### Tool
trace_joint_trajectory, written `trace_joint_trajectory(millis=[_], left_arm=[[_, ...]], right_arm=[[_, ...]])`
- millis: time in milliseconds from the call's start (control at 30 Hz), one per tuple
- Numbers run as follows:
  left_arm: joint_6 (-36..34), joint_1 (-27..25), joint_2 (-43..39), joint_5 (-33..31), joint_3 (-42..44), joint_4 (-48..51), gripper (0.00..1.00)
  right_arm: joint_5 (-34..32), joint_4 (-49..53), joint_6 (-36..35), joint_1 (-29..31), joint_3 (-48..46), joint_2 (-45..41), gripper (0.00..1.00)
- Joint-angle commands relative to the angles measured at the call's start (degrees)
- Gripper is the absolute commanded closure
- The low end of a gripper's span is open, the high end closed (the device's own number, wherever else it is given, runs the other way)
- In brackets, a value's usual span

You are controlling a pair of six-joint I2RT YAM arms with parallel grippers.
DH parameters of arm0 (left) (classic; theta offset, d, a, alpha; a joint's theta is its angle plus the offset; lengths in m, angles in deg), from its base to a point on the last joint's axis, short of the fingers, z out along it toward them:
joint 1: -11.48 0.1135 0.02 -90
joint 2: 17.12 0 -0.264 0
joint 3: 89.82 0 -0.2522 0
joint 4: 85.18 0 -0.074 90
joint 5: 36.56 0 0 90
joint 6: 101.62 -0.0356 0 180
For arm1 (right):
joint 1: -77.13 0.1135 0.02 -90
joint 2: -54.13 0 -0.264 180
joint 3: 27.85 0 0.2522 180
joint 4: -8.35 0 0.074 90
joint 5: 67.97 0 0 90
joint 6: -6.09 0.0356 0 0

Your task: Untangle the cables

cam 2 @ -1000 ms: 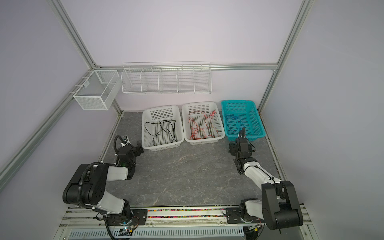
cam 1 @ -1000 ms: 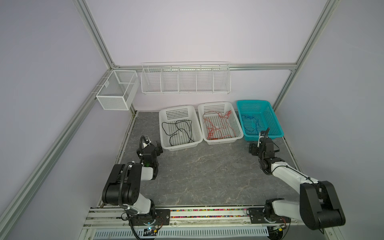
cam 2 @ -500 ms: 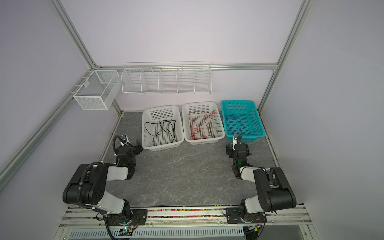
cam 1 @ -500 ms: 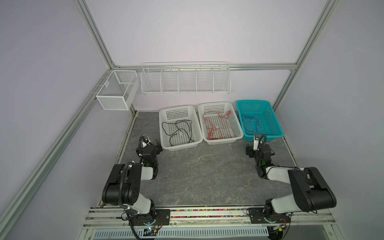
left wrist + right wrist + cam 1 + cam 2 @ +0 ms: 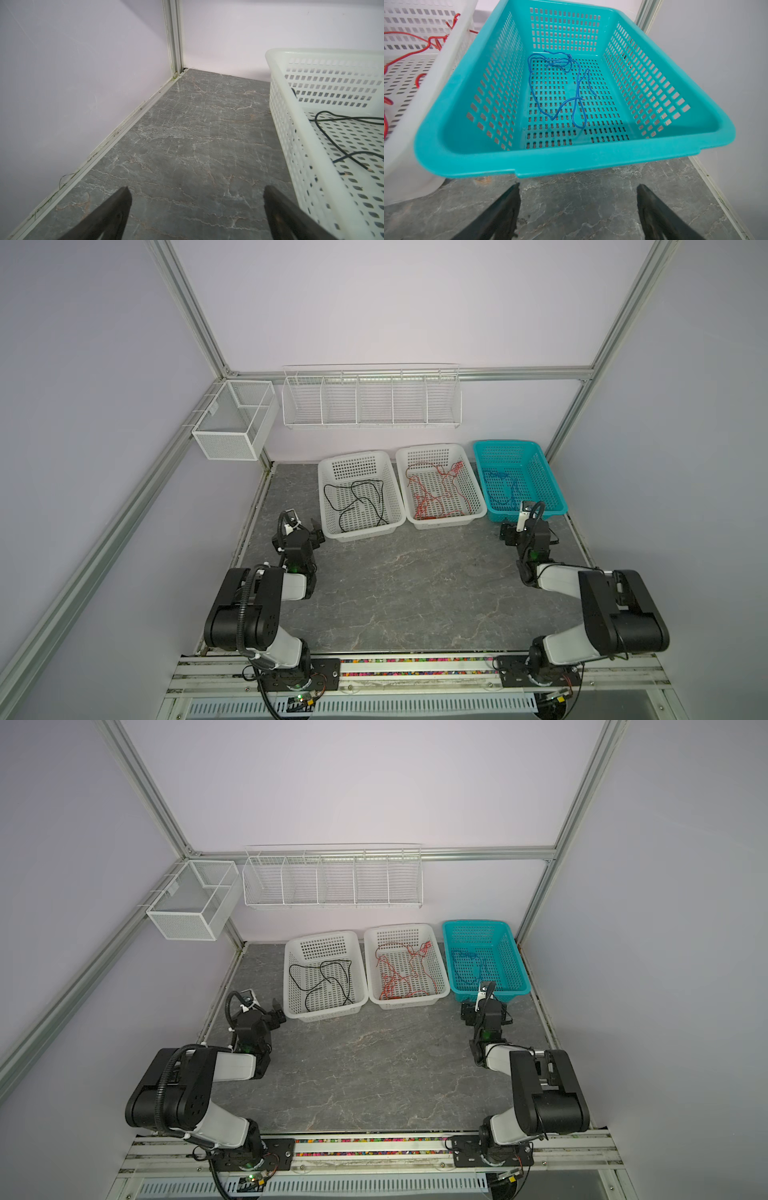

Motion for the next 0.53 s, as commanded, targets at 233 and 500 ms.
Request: trace_joint_trajectory(millis=[233, 500], left_arm=[[-0.8, 0.1, 0.2, -0.2, -0.9, -1.6, 0.01], [-0.9, 0.1, 0.2, -0.2, -0.8, -1.6, 0.01]], right_arm=[[0.8, 0.7, 0.5, -0.1, 0.6, 0.4, 0.11], [0.9, 0.9, 0.5, -0.2, 0.7, 0.5, 0.11]])
